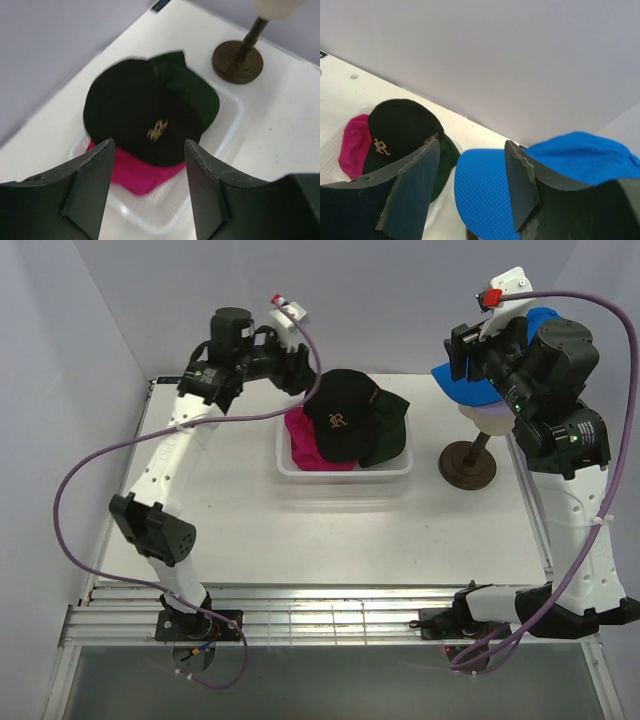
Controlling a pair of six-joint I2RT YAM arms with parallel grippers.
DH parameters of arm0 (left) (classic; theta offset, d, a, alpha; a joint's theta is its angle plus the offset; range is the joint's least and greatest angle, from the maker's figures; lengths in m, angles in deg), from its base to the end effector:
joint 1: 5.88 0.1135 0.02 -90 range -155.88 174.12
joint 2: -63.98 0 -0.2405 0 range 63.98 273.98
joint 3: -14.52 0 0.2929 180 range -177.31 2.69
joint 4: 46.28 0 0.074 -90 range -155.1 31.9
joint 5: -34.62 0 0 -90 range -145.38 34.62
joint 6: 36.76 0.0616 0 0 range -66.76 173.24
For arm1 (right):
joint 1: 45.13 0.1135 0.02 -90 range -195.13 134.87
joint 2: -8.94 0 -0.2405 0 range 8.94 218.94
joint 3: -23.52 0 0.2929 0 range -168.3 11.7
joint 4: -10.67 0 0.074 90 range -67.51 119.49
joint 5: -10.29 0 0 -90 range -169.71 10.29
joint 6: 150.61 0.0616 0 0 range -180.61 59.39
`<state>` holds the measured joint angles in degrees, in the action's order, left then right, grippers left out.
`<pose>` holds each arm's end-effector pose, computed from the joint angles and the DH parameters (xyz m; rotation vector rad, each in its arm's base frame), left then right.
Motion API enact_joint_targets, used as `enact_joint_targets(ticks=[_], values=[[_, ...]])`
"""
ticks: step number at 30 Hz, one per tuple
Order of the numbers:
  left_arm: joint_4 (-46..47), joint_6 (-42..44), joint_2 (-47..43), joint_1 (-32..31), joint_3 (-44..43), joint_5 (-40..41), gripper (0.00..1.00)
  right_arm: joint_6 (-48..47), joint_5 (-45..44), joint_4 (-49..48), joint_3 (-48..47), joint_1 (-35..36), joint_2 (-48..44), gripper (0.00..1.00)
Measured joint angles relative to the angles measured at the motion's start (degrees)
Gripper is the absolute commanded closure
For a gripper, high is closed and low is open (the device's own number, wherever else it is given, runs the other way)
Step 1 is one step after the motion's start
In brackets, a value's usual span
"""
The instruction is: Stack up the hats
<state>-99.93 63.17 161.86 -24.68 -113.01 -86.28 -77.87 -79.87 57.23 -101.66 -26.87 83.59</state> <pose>0.3906 -0.1664 0.4450 0.8227 1.8020 -0.6352 0.2639 0.0869 0.5809 -0.4559 1.4306 0.0119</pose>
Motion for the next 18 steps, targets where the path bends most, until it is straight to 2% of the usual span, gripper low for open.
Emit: enact_joint_targets(ticks=[4, 9, 12, 15, 18], values=[[12.41, 3.85, 10.05, -6.73, -6.29, -3.02, 0.41, 0.83, -5.33, -0.20, 5.88, -0.02, -4.48, 0.36], [33.16, 8.41, 18.34, -10.80, -4.13, -5.84, 0.45, 0.98, -11.69, -2.93, 21.03, -0.02, -19.41, 0.34], [42.53, 11.87, 25.79, -13.94, -10.10, -6.80, 0.46, 0.15, -14.75, -6.91, 28.89, -0.02, -29.03, 0.33], [50.14, 14.88, 31.93, -17.73, -14.91, -8.07, 0.46, -1.27, -17.77, -9.01, 31.36, -0.02, -35.91, 0.32], [55.12, 15.06, 35.39, -20.72, -16.26, -10.34, 0.46, -2.75, -19.82, -10.73, 31.39, -0.02, -38.82, 0.32]])
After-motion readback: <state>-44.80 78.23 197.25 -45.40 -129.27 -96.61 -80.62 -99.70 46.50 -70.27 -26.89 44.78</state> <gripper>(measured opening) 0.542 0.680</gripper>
